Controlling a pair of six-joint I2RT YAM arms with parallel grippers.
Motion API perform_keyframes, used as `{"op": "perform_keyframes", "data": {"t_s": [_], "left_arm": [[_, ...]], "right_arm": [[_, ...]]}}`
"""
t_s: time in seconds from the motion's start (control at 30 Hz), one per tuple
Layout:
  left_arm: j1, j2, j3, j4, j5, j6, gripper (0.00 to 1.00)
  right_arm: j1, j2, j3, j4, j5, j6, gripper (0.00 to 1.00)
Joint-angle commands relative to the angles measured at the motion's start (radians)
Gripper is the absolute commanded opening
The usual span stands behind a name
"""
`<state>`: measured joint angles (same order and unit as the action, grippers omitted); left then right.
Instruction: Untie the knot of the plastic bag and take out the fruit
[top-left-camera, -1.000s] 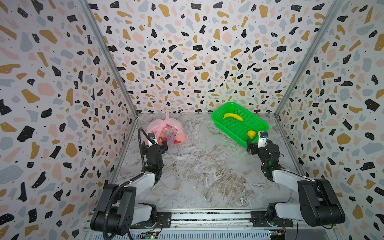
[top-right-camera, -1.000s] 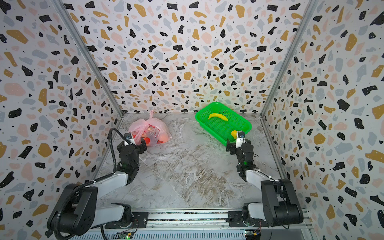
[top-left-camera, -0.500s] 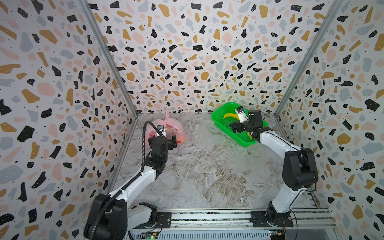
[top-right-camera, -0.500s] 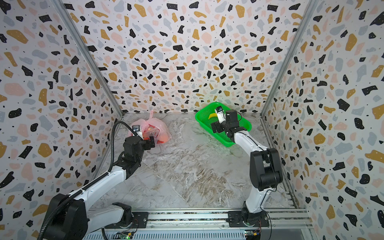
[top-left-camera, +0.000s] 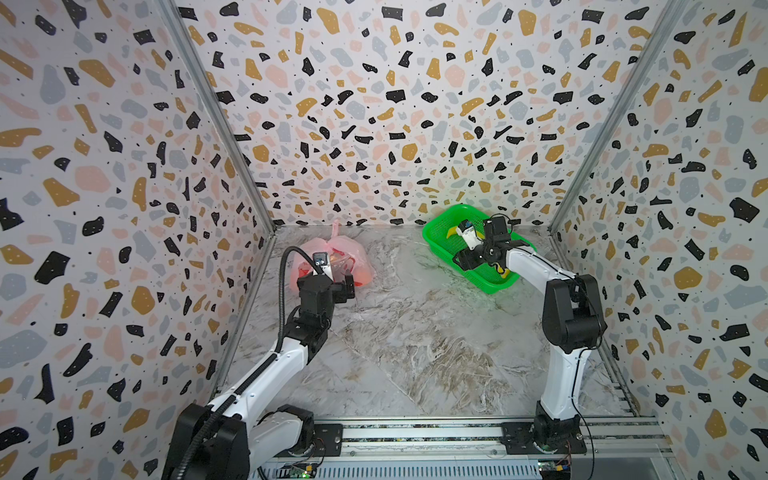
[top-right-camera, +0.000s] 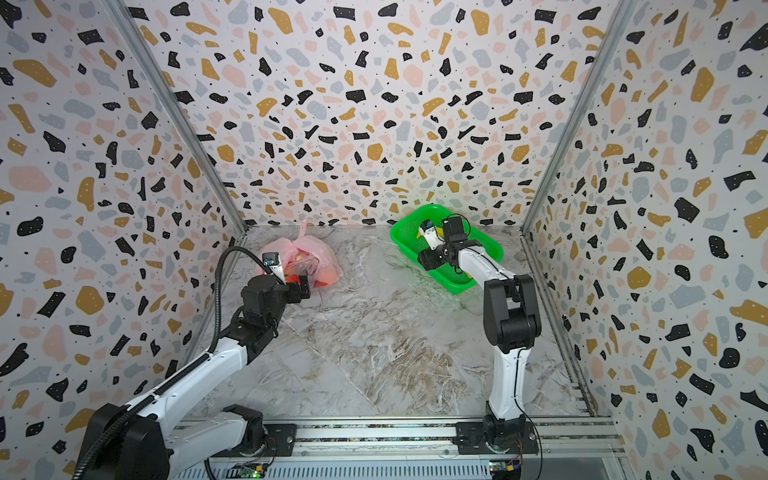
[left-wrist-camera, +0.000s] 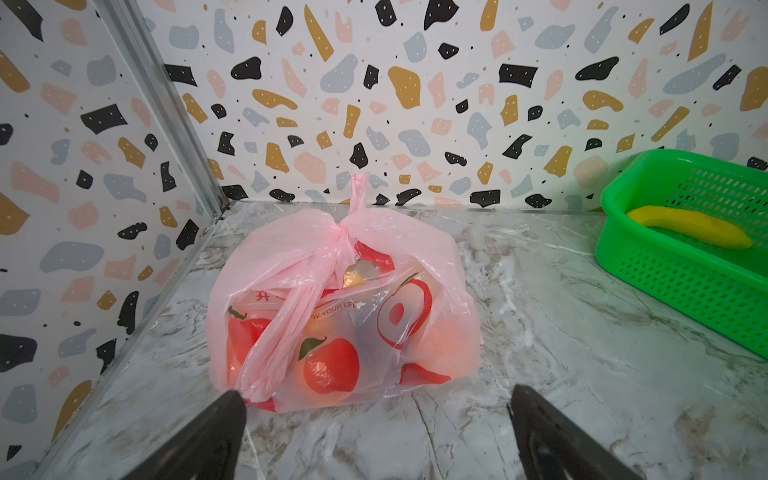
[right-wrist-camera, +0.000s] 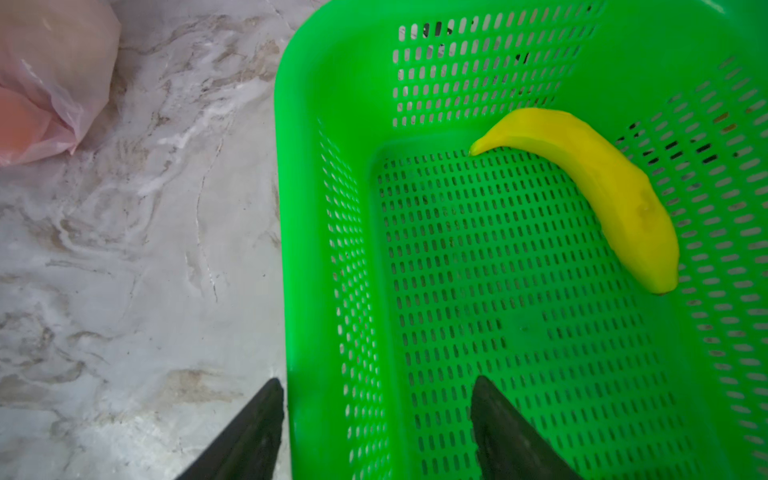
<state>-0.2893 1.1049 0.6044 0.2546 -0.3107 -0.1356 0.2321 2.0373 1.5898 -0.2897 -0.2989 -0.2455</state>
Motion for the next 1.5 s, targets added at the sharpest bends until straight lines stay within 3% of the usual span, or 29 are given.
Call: {"op": "perform_keyframes", "data": {"t_s": [0.0, 0.1, 0.63, 0.83, 1.1, 1.47], "left_arm": [[-0.004, -0.018, -0.023, 0.024, 0.002, -0.003, 1.0], [-0.004, -0.017, -0.028, 0.03, 0.001, -0.003, 1.0], [-0.005, -0.019, -0.037, 0.046, -0.001, -0.009, 1.0], [-0.005, -0.025, -0.037, 0.044, 0.001, -0.01, 1.0], [-0.007, -0.028, -0.038, 0.046, -0.003, -0.012, 1.0], [-0.006, -0.024, -0.037, 0.048, 0.001, -0.019, 1.0]], "right_arm": [[0.011, -0.002, 0.016, -0.056, 0.046, 0.005, 0.64], [0.025, -0.008, -0.005, -0.04, 0.074, 0.003, 0.59], [0.033, -0.048, -0.094, -0.012, 0.203, 0.142, 0.06], [0.026, -0.059, -0.119, -0.009, 0.243, 0.216, 0.0], [-0.004, -0.04, -0.076, -0.055, 0.332, 0.342, 0.0], [-0.018, -0.054, -0.091, -0.062, 0.348, 0.409, 0.0]]}}
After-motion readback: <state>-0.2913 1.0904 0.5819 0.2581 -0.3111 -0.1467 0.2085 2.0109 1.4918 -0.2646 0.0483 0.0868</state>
